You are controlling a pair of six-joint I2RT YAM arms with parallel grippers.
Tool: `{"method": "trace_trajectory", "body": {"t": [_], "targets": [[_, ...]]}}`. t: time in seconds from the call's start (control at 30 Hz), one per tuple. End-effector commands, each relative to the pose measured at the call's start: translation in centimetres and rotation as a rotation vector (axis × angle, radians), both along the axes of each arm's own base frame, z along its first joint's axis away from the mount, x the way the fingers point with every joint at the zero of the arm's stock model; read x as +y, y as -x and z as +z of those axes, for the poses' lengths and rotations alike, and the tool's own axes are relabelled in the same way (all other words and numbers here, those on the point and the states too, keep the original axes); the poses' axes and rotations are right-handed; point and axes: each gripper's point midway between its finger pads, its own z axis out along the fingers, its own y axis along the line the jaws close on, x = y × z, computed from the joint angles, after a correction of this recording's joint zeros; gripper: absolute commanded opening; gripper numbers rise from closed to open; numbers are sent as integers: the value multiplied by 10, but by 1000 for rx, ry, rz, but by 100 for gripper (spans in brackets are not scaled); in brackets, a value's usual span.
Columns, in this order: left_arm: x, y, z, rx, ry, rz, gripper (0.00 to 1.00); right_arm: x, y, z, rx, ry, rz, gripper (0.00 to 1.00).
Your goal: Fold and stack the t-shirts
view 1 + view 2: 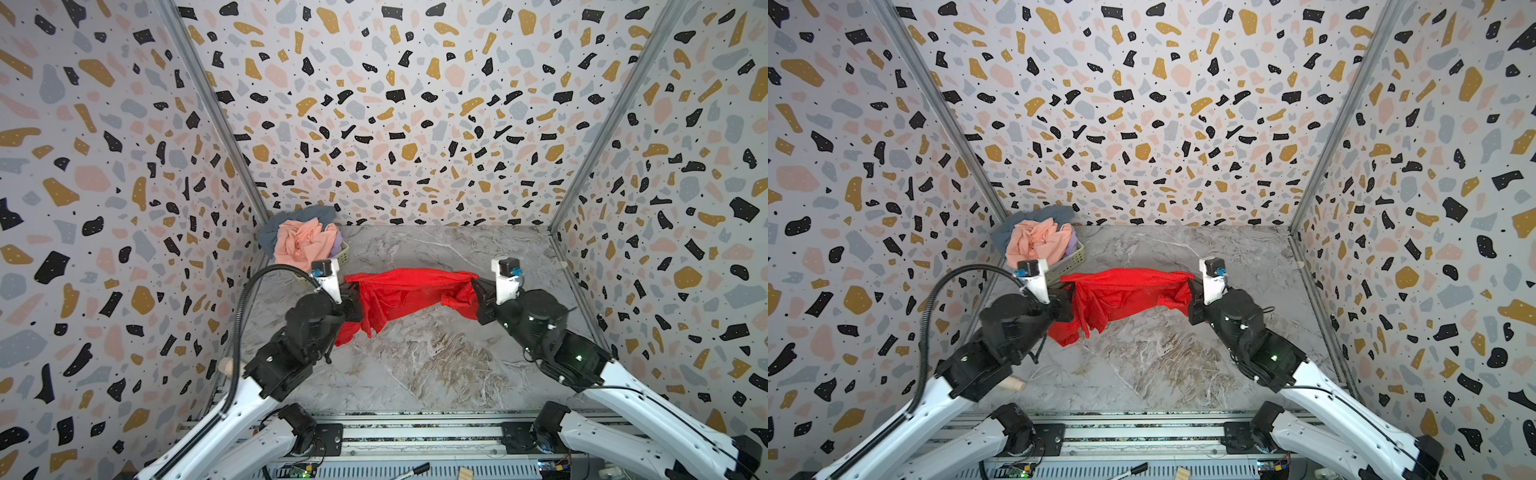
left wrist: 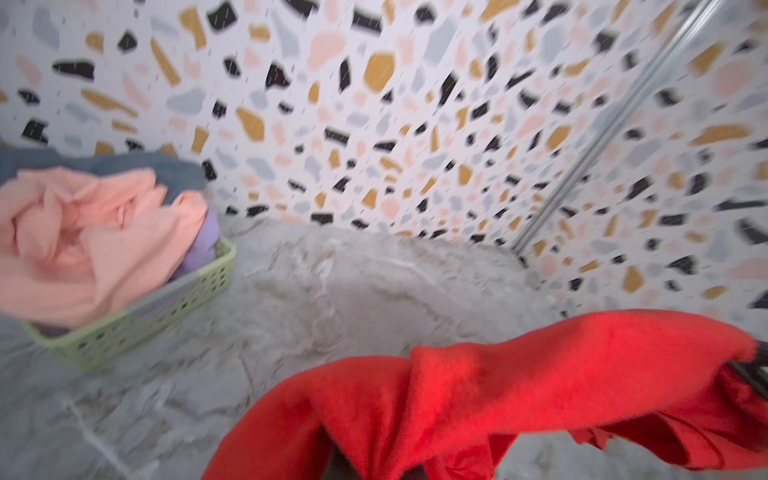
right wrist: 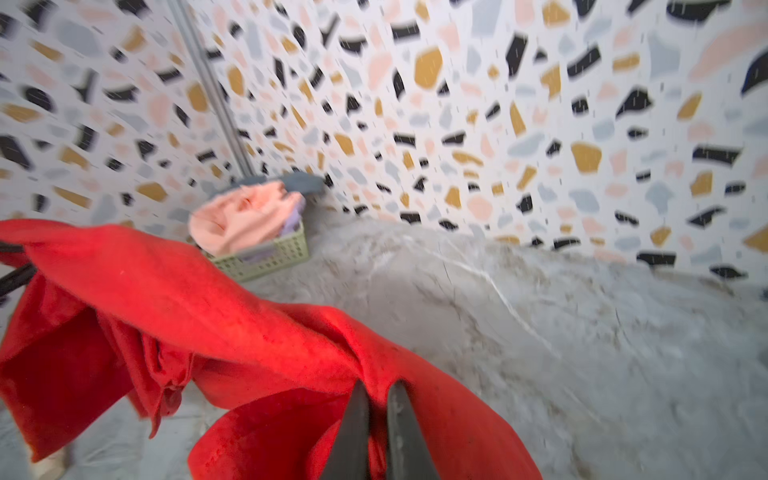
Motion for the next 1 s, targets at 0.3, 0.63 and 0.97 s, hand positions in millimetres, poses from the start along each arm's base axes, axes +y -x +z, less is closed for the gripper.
{"method": "trace_trajectory", "body": {"t": [0.3,0.63,0.97], "targets": [[-54,-47,45,-91,-99,-89,0,31,-32,22,-104,151,118,13],[-90,-202,-78,134,-266,25,9,-8,-196,-117,277,15,97,58],[-54,-228,-92,176,-384,167,81,-55,-208,-128,336,-13,-99,97]]}}
